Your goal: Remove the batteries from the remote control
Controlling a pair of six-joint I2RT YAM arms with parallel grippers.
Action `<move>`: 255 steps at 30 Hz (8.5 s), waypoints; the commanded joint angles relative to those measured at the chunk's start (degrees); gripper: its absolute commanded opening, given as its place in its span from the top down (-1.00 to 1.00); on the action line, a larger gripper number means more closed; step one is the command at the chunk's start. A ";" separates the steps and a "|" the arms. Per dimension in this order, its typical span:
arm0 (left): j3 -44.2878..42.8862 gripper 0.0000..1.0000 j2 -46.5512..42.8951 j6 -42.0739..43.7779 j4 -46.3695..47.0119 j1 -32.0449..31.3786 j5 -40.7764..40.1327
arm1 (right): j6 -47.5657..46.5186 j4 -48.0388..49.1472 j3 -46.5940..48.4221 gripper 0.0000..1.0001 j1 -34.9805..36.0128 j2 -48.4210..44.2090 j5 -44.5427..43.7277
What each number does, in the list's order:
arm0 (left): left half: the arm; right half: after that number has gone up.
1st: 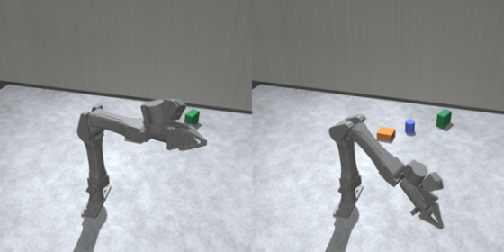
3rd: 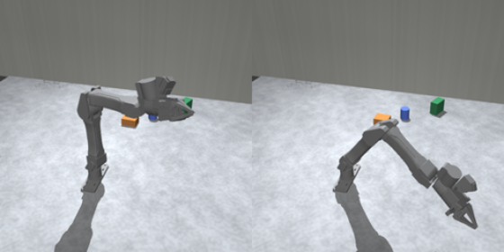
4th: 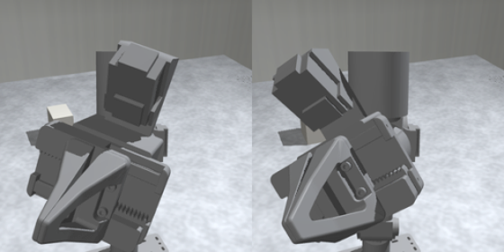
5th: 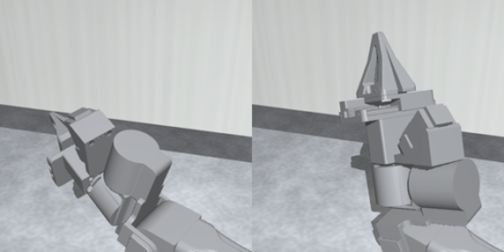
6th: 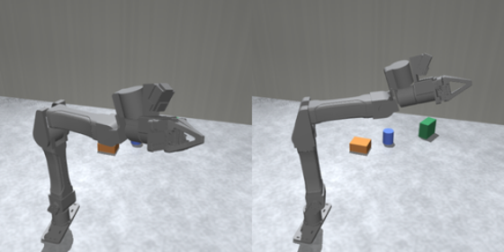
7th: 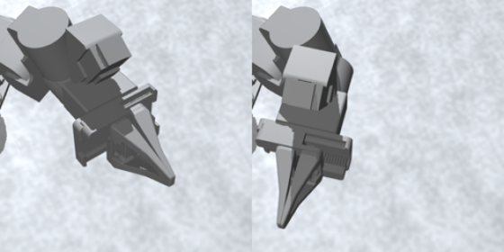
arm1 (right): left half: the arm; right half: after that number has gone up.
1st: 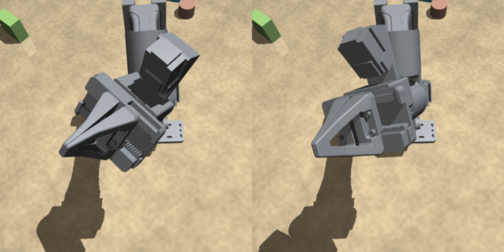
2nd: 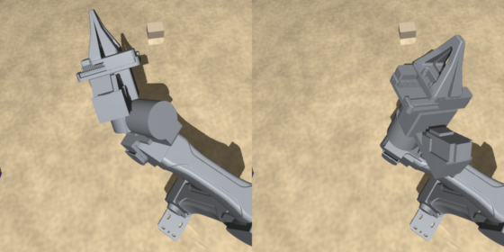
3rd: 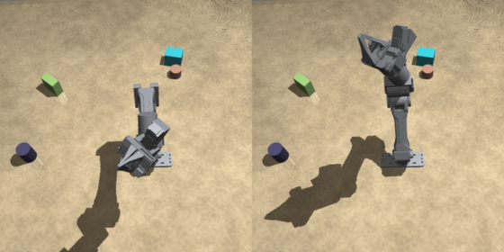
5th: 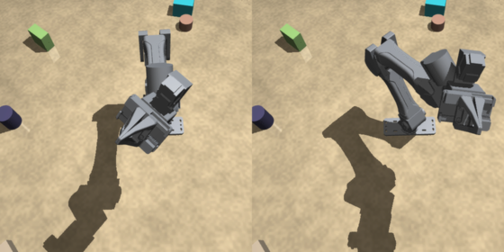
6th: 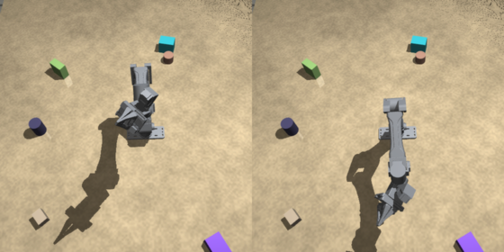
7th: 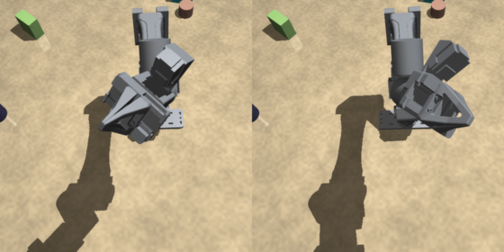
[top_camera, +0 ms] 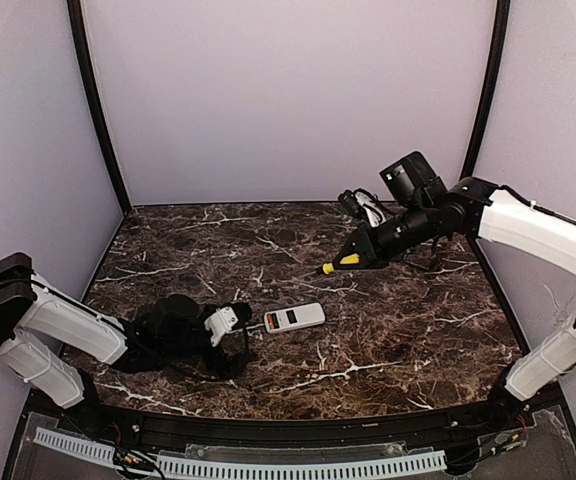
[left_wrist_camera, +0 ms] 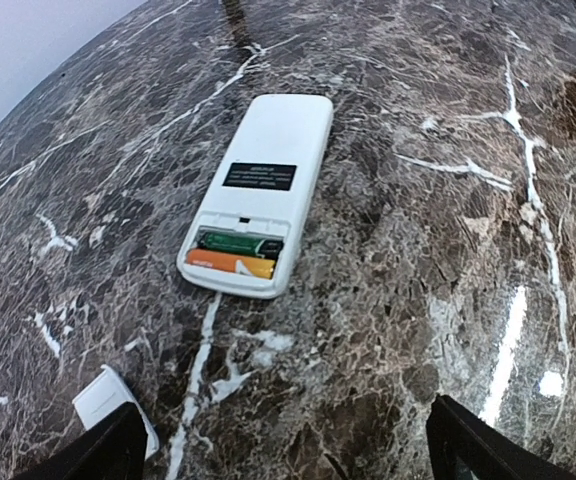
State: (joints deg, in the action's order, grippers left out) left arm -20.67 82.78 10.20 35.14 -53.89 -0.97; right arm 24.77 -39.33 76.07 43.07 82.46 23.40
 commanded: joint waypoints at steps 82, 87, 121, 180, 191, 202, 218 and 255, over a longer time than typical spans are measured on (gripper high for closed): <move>-5.05 -0.72 20.90 2.88 21.96 -5.26 21.09 | 8.52 -16.19 5.28 1.00 11.91 10.46 -0.68; -1.59 -0.48 19.00 2.55 24.19 -5.27 19.24 | 9.05 -17.86 8.12 1.00 13.07 13.34 -1.03; -3.38 0.04 25.56 2.31 29.37 -5.31 17.40 | 11.36 -22.50 15.61 1.00 16.26 23.92 -5.92; -5.19 0.37 28.57 2.52 28.77 -5.26 18.51 | 13.05 -32.68 33.67 1.00 26.47 41.74 -15.20; -5.20 0.39 28.59 2.25 28.56 -5.26 18.58 | 10.64 -20.86 20.27 1.00 23.81 33.46 -11.61; -5.39 0.40 28.57 1.73 28.20 -5.26 18.88 | 7.76 -10.09 7.52 1.00 19.55 25.24 -4.80; -6.77 0.42 27.75 1.57 24.61 -5.28 19.16 | 6.53 -1.13 -2.65 1.00 15.50 19.93 2.14; -8.40 0.45 26.71 -1.58 22.87 -5.26 18.63 | 8.27 4.60 -9.89 1.00 10.28 10.71 8.94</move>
State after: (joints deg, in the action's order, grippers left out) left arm -27.99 109.82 9.39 59.68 -58.78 18.37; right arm 32.53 -38.70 66.67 53.58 95.09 28.23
